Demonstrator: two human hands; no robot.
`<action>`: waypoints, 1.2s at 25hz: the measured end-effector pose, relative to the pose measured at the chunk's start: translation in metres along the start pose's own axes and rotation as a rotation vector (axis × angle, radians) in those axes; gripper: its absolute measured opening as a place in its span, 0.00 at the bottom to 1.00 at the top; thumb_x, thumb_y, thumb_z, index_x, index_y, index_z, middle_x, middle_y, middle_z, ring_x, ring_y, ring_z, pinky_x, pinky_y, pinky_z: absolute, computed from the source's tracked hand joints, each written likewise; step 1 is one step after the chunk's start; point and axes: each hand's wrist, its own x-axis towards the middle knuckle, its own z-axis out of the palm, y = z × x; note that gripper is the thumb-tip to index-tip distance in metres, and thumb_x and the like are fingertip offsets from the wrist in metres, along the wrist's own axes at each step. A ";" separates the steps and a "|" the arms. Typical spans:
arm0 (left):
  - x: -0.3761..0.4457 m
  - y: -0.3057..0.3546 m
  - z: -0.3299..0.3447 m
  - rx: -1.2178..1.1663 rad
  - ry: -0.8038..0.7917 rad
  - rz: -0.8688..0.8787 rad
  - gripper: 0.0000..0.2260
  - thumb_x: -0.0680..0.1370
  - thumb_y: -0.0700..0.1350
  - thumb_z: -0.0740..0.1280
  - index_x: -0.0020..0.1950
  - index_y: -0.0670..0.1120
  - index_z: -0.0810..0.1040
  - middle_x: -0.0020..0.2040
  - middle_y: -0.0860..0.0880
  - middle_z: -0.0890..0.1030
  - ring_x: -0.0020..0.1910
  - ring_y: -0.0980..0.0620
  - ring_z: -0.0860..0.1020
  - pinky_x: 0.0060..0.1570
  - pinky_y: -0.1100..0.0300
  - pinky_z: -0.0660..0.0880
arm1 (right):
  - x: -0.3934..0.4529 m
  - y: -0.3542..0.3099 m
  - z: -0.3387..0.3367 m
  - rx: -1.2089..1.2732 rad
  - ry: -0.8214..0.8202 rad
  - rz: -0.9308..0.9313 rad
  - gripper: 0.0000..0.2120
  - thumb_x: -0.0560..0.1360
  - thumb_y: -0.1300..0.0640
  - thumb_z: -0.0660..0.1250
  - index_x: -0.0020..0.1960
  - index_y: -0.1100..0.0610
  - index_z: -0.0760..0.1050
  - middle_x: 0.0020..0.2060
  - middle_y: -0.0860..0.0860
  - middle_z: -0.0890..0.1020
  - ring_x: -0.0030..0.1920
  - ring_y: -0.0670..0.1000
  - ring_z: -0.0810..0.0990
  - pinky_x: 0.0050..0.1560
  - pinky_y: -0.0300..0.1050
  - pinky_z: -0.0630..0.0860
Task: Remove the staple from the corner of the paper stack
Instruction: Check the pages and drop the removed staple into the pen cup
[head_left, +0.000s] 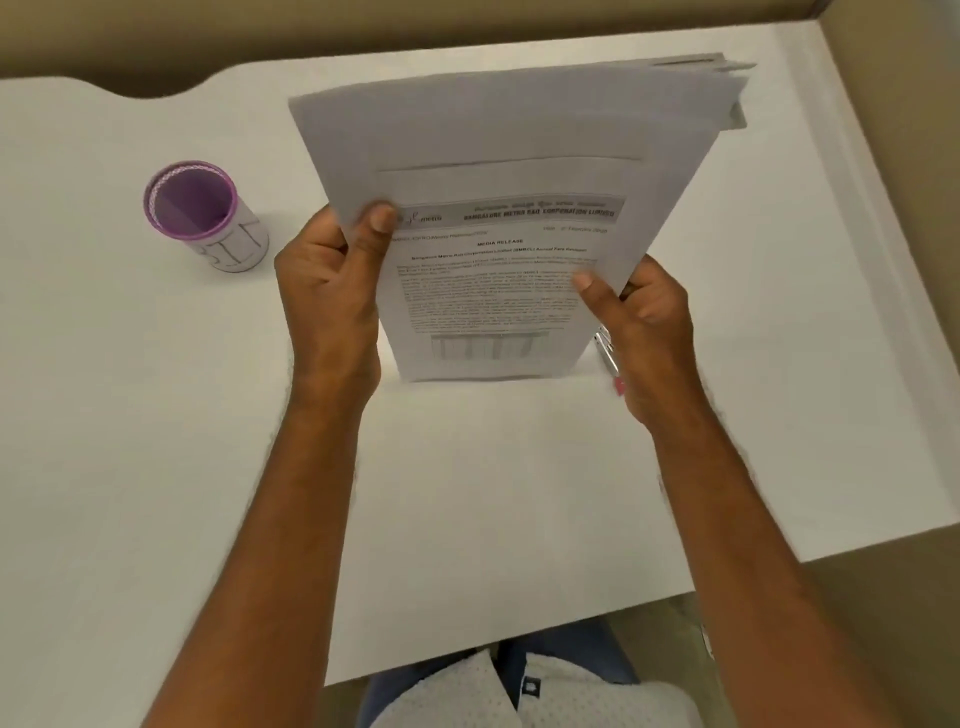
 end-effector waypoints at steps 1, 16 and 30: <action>-0.002 0.011 0.000 -0.013 -0.008 0.047 0.11 0.82 0.49 0.67 0.47 0.63 0.86 0.49 0.61 0.88 0.48 0.56 0.86 0.48 0.62 0.82 | -0.004 -0.010 0.001 0.002 0.012 -0.034 0.10 0.79 0.59 0.71 0.59 0.50 0.81 0.53 0.44 0.88 0.55 0.47 0.87 0.53 0.37 0.81; -0.095 -0.043 -0.052 0.140 -0.278 -0.076 0.08 0.78 0.44 0.71 0.54 0.52 0.88 0.54 0.49 0.88 0.57 0.48 0.85 0.55 0.59 0.80 | -0.076 0.039 0.001 -0.124 -0.072 -0.104 0.12 0.77 0.68 0.68 0.53 0.54 0.84 0.51 0.48 0.87 0.57 0.49 0.85 0.58 0.39 0.77; -0.104 -0.041 -0.052 0.109 -0.157 -0.219 0.06 0.73 0.51 0.75 0.48 0.59 0.88 0.45 0.57 0.88 0.47 0.60 0.85 0.48 0.67 0.79 | -0.082 0.046 -0.008 -0.218 -0.045 -0.024 0.20 0.80 0.63 0.68 0.51 0.35 0.82 0.49 0.37 0.85 0.54 0.39 0.82 0.54 0.28 0.74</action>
